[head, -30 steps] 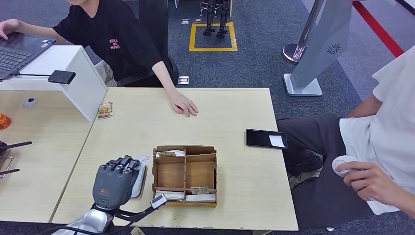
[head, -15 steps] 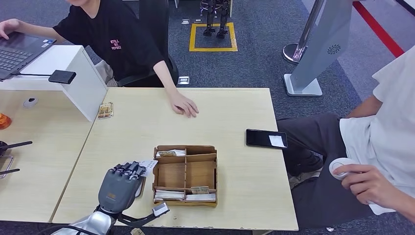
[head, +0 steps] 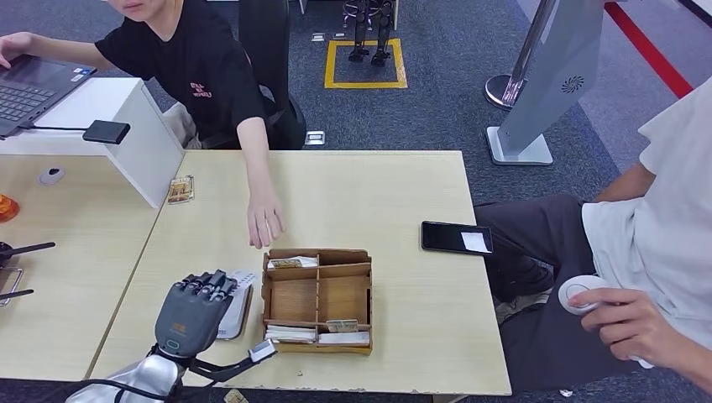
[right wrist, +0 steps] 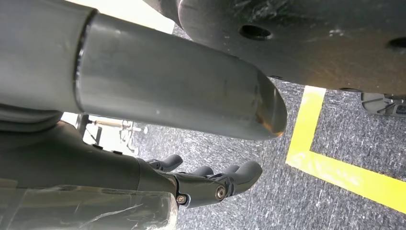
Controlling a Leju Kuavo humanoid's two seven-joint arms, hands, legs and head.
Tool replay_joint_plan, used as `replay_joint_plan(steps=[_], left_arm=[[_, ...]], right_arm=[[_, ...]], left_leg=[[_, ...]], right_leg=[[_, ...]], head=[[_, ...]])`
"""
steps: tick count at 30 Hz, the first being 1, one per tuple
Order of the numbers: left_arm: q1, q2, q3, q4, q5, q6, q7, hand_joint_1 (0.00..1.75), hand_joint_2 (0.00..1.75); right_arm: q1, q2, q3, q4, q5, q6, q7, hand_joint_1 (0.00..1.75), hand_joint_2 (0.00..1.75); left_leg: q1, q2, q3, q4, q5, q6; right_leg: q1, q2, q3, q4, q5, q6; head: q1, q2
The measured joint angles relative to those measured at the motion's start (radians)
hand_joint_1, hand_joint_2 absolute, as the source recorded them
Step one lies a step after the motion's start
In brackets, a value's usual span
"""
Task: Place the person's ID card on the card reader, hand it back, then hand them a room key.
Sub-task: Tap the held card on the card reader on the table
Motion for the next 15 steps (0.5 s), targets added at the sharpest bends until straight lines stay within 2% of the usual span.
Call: replay_joint_plan(steps=[7,15], left_arm=[[-0.01,0.022,0.078,-0.008,0.001,0.007,0.0,1.75,1.75],[-0.021,0.053,0.093,-0.009,0.001,-0.002,0.0,1.75,1.75]], right_arm=[[0.0,0.0,0.0,0.0,0.0,-0.003,0.0,0.0,0.0],[0.0,0.0,0.0,0.0,0.0,-0.001,0.0,0.0,0.0]], left_leg=[[0.0,0.0,0.0,0.0,0.0,0.0],[0.0,0.0,0.0,0.0,0.0,0.0]], right_leg=[[0.0,0.0,0.0,0.0,0.0,0.0],[0.0,0.0,0.0,0.0,0.0,0.0]], head=[[0.0,0.0],[0.0,0.0]])
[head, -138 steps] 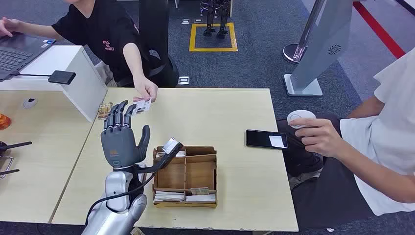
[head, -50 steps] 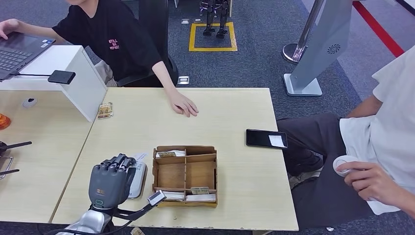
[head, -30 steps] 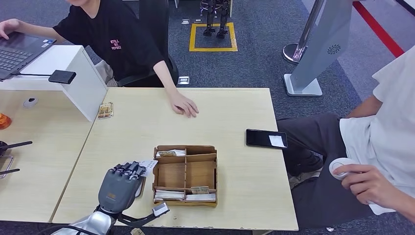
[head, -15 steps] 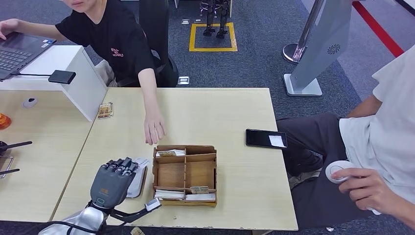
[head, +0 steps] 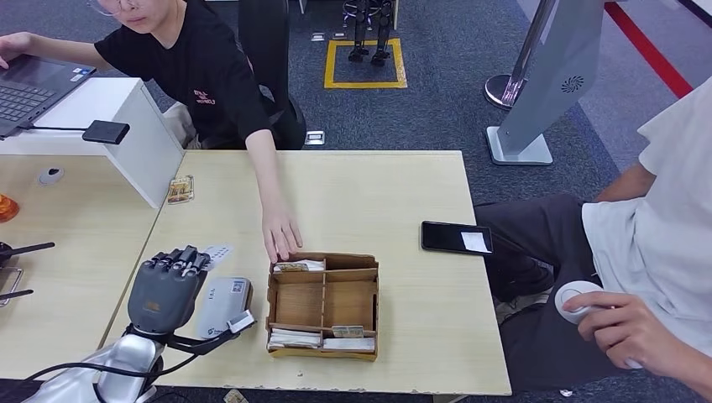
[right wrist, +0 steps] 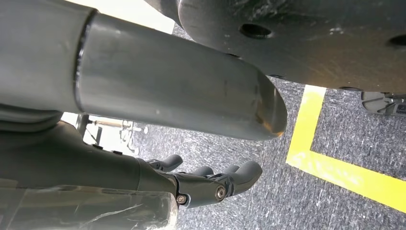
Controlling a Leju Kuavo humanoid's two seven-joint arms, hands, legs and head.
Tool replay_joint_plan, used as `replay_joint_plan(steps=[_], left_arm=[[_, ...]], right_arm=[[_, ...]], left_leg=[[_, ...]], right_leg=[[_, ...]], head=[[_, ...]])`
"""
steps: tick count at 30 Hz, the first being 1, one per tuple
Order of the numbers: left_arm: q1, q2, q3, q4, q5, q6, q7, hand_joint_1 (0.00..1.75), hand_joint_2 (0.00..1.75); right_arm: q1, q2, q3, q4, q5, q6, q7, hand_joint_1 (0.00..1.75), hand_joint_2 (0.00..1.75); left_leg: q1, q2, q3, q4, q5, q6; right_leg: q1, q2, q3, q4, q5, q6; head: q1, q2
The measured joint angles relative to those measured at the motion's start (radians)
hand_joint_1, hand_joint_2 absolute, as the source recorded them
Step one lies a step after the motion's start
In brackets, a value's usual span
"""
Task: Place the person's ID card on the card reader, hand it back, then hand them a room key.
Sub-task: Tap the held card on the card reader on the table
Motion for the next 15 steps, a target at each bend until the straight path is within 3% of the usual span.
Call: replay_joint_plan(steps=[15], left_arm=[[-0.009,0.066,-0.103,0.02,0.0,-0.03,0.0,1.75,1.75]], right_arm=[[-0.001,-0.005,0.0,0.022,0.001,-0.019,0.002,0.0,0.0]], left_leg=[[0.0,0.0,-0.001,0.0,0.0,0.0]], right_leg=[[0.0,0.0,0.0,0.0,0.0,0.0]], head=[[0.0,0.0]])
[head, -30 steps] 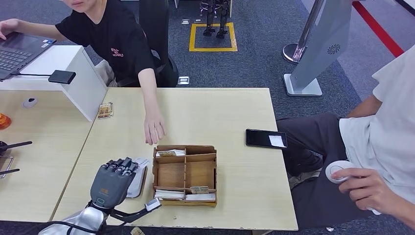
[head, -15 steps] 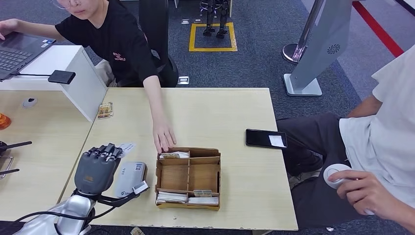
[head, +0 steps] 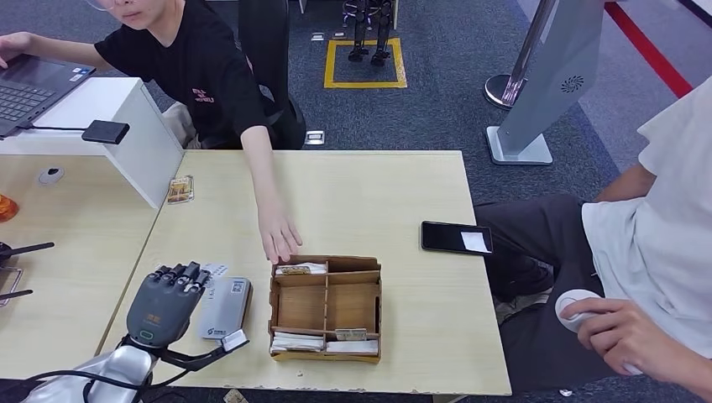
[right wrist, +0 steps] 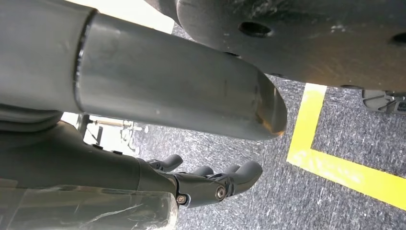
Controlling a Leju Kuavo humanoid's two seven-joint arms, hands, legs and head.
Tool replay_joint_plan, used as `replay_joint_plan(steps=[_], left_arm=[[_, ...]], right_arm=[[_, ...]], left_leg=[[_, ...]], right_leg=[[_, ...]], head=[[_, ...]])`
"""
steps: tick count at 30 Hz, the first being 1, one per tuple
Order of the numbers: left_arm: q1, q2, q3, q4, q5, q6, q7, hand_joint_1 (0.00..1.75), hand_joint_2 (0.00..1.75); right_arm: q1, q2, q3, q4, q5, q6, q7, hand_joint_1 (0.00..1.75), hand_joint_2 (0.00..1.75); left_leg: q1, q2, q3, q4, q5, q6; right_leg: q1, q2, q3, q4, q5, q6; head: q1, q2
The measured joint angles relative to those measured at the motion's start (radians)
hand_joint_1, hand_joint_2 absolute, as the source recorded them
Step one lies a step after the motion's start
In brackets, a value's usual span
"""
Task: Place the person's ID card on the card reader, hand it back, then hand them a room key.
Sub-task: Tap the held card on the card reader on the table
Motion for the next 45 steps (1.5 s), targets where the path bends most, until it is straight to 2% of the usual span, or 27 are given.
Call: replay_joint_plan(steps=[8,16,25,33,45], left_arm=[[0.025,0.028,-0.046,0.016,0.0,-0.012,0.0,1.75,1.75],[0.077,0.057,-0.054,0.018,0.0,-0.039,-0.014,1.75,1.75],[0.144,0.082,-0.015,0.016,0.0,-0.073,-0.124,1.75,1.75],[0.17,0.116,0.018,-0.008,0.0,-0.072,-0.126,1.75,1.75],[0.177,0.133,0.021,-0.028,0.0,-0.069,-0.111,1.75,1.75]], right_arm=[[0.0,-0.004,0.0,0.017,0.001,-0.003,0.006,0.0,0.0],[-0.001,-0.007,0.002,0.03,0.001,-0.006,0.011,0.0,0.0],[-0.002,-0.009,0.01,0.041,0.001,-0.007,0.015,0.0,0.0],[-0.002,-0.01,0.012,0.044,0.001,-0.006,0.015,0.0,0.0],[-0.003,-0.01,0.018,0.044,0.001,-0.005,0.015,0.0,0.0]], left_leg=[[0.0,0.0,0.0,0.0,0.0,0.0],[0.0,0.0,-0.001,0.0,0.0,0.0],[0.0,0.0,0.0,0.0,0.0,0.0],[0.001,0.0,0.0,0.0,0.001,-0.001],[0.001,0.0,0.0,0.0,0.001,-0.001]], right_leg=[[0.0,0.0,0.0,0.0,0.0,0.0],[0.0,0.0,0.0,0.0,0.0,0.0],[0.0,0.0,0.0,0.0,0.0,0.0],[0.001,0.0,0.0,0.0,0.0,0.0],[0.001,0.0,0.0,0.0,0.0,0.0]], head=[[0.0,0.0],[-0.001,0.0],[0.0,0.0],[0.0,0.0],[0.0,0.0]])
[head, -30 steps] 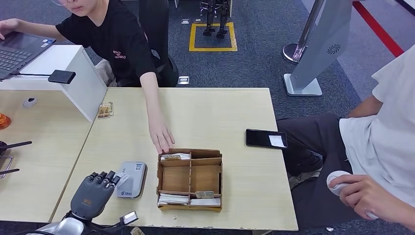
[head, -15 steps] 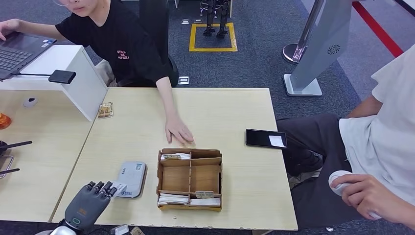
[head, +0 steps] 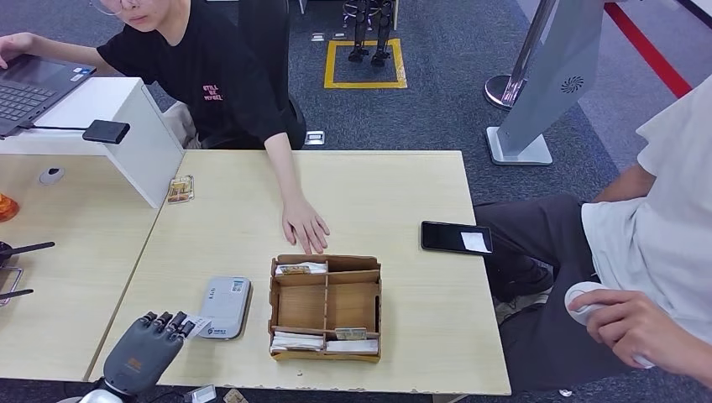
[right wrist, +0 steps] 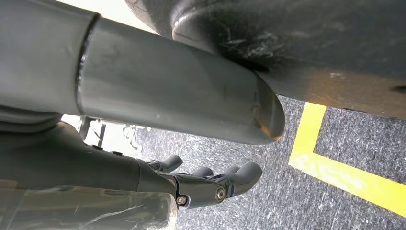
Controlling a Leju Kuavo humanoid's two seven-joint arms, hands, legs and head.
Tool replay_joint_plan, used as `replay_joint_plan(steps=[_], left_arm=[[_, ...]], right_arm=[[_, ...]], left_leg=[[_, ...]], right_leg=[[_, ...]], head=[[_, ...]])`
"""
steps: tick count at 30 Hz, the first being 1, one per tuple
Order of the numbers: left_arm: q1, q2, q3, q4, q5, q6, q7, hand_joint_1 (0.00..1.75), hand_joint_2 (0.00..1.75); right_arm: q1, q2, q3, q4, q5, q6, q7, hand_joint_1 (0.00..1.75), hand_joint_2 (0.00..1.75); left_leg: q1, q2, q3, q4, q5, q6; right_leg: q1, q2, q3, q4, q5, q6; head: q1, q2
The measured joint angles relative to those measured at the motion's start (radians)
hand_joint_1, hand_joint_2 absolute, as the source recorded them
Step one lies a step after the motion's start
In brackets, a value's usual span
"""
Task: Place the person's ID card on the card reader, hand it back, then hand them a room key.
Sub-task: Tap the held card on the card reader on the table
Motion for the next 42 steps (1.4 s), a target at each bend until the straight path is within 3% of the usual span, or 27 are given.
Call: replay_joint_plan(steps=[8,25,32,42], left_arm=[[-0.011,-0.008,0.0,-0.014,0.0,0.016,0.004,1.75,1.75],[-0.017,-0.062,0.03,-0.014,0.0,0.015,-0.069,1.75,1.75],[0.022,-0.11,0.122,-0.009,0.0,-0.035,-0.183,1.75,1.75],[0.084,-0.145,0.258,-0.004,0.0,-0.102,-0.273,1.75,1.75]], right_arm=[[0.0,0.0,0.0,0.0,0.0,0.002,0.003,0.0,0.0],[0.0,0.0,0.0,0.0,0.0,0.002,0.007,0.0,0.0],[0.0,0.0,0.0,0.0,0.0,0.004,0.01,0.0,0.0],[0.0,0.0,0.0,0.0,0.0,0.008,0.012,0.0,0.0]], left_leg=[[0.0,0.0,0.0,0.0,0.0,0.0],[0.0,0.0,0.0,0.0,0.0,0.0],[0.0,0.0,0.0,0.0,0.0,0.0],[0.0,0.0,0.0,0.0,0.0,0.0]], right_leg=[[0.0,0.0,0.0,0.0,0.0,0.0],[0.0,0.0,0.0,0.0,0.0,0.0],[0.0,0.0,0.0,0.0,0.0,0.0],[0.0,0.0,0.0,0.0,0.0,0.0]], head=[[0.0,0.0],[0.0,0.0],[0.0,0.0],[0.0,0.0]])
